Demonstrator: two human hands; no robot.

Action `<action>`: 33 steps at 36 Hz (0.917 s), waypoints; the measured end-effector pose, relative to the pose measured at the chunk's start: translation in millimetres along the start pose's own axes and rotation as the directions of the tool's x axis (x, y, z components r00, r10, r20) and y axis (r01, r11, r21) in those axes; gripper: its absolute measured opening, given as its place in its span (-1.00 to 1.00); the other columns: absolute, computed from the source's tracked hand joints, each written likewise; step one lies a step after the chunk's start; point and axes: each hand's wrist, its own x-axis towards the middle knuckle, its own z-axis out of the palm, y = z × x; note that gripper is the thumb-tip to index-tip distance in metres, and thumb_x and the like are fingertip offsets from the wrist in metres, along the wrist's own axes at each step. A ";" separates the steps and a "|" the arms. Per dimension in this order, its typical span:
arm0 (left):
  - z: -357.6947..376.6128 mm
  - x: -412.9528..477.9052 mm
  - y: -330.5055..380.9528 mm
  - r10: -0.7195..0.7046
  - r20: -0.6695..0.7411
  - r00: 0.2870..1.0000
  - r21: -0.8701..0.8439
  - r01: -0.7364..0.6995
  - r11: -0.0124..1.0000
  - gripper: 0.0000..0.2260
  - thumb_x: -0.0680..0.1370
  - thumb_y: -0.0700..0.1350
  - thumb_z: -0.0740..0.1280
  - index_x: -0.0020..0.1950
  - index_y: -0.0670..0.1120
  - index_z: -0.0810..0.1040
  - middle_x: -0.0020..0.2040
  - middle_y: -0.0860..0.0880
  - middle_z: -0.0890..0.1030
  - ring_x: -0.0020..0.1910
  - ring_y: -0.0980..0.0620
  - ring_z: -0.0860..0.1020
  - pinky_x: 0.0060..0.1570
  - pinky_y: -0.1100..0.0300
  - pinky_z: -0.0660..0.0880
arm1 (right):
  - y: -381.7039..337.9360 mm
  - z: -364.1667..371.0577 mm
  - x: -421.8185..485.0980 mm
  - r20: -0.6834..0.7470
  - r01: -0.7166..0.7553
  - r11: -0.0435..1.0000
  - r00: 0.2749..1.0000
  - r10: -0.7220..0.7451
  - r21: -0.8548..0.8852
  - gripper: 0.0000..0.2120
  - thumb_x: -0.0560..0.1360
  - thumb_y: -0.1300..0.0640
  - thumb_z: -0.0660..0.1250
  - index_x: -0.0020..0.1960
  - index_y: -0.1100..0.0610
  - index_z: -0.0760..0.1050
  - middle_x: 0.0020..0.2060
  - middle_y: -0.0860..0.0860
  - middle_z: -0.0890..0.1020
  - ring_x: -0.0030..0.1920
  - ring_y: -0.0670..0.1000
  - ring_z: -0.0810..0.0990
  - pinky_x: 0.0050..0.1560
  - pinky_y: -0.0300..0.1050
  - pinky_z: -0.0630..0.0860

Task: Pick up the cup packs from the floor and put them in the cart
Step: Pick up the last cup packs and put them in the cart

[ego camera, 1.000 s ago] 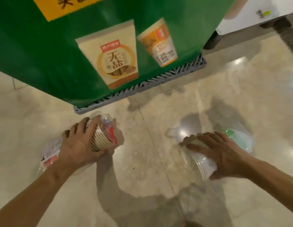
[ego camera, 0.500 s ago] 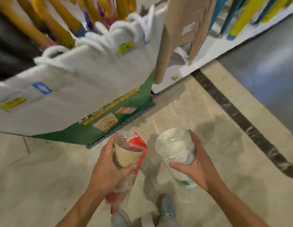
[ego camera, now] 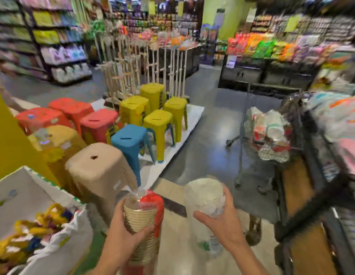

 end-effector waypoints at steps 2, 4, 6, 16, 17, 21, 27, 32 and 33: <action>25.9 10.9 31.0 0.028 0.057 0.998 0.000 -0.028 1.000 -0.05 0.15 0.14 0.68 0.35 0.50 0.18 0.22 0.37 0.47 0.11 0.45 0.49 0.08 0.42 0.34 | -7.1 -35.9 9.5 -0.053 0.031 0.999 0.998 -0.032 -0.009 -0.05 0.13 -0.06 0.71 0.37 -0.38 0.27 0.17 -0.53 0.49 0.22 -0.44 0.47 0.05 -0.56 0.41; 54.3 21.2 55.4 0.030 0.109 0.994 -0.008 -0.030 1.000 0.06 0.15 0.15 0.67 0.52 0.24 0.15 0.31 0.14 0.46 0.19 0.19 0.50 0.18 0.25 0.36 | -9.7 -68.2 17.9 -0.110 0.044 0.999 0.993 -0.045 -0.013 -0.08 0.19 0.00 0.72 0.39 -0.31 0.29 0.17 -0.52 0.50 0.21 -0.46 0.47 0.04 -0.57 0.40; 82.1 32.7 76.0 0.054 0.158 0.986 -0.033 -0.050 0.998 0.12 0.15 0.14 0.66 0.57 0.07 0.12 0.35 0.04 0.45 0.27 0.05 0.49 0.30 0.12 0.39 | -11.5 -95.2 24.1 -0.172 0.047 0.999 0.984 -0.050 -0.024 -0.06 0.21 -0.02 0.72 0.43 -0.25 0.28 0.21 -0.44 0.52 0.21 -0.40 0.49 0.12 -0.50 0.40; 192.3 98.0 151.1 0.126 0.317 0.940 -0.058 -0.114 0.992 0.15 0.20 0.16 0.67 0.59 0.05 0.02 0.29 0.04 0.45 0.21 0.00 0.53 0.13 0.14 0.43 | 5.4 -191.6 63.2 -0.380 -0.019 1.000 0.925 0.012 -0.014 -0.07 0.17 -0.11 0.71 0.40 -0.33 0.29 0.20 -0.34 0.58 0.21 -0.28 0.56 0.19 -0.15 0.53; 201.8 105.3 156.5 0.136 0.323 0.937 -0.066 -0.121 0.991 0.15 0.20 0.16 0.67 0.59 0.04 0.02 0.28 0.05 0.43 0.19 0.02 0.51 0.12 0.14 0.42 | 8.0 -197.4 69.9 -0.393 -0.020 1.000 0.920 0.012 -0.016 -0.06 0.16 -0.11 0.70 0.42 -0.29 0.29 0.21 -0.31 0.58 0.23 -0.25 0.56 0.23 -0.12 0.53; 237.7 144.1 173.4 0.154 0.369 0.916 -0.114 -0.120 0.986 0.18 0.14 0.23 0.64 0.59 0.06 0.03 0.26 0.07 0.40 0.15 0.04 0.48 0.15 0.10 0.40 | 17.8 -213.6 103.4 -0.442 -0.063 0.996 0.896 0.030 -0.060 0.00 0.17 -0.17 0.68 0.47 -0.23 0.22 0.28 -0.27 0.51 0.27 -0.11 0.53 0.20 -0.12 0.45; 283.0 218.5 191.4 0.201 0.455 0.868 -0.163 -0.140 0.977 0.20 0.01 0.38 0.58 0.53 0.12 0.11 0.21 0.15 0.46 0.15 0.04 0.53 0.19 0.03 0.47 | 23.0 -227.0 169.9 -0.525 -0.094 0.994 0.849 0.052 -0.053 -0.09 0.17 -0.11 0.69 0.33 -0.45 0.24 0.17 -0.41 0.56 0.16 -0.37 0.54 -0.08 -0.45 0.47; 317.0 284.4 212.9 0.212 0.505 0.837 -0.217 -0.114 0.969 0.21 0.06 0.26 0.64 0.57 0.07 0.08 0.26 0.07 0.47 0.19 0.04 0.52 0.18 0.13 0.42 | 20.2 -236.1 230.3 -0.573 -0.094 0.989 0.820 0.013 -0.113 -0.11 0.13 -0.21 0.66 0.28 -0.53 0.21 0.16 -0.53 0.49 0.15 -0.45 0.51 -0.03 -0.40 0.47; 324.3 296.7 217.2 0.219 0.513 0.830 -0.225 -0.117 0.967 0.22 0.07 0.24 0.65 0.58 0.04 0.07 0.27 0.05 0.47 0.19 0.04 0.51 0.18 0.13 0.41 | 21.2 -238.0 241.5 -0.575 -0.095 0.989 0.818 0.015 -0.109 -0.10 0.13 -0.23 0.67 0.31 -0.50 0.23 0.17 -0.50 0.52 0.16 -0.42 0.53 0.04 -0.33 0.48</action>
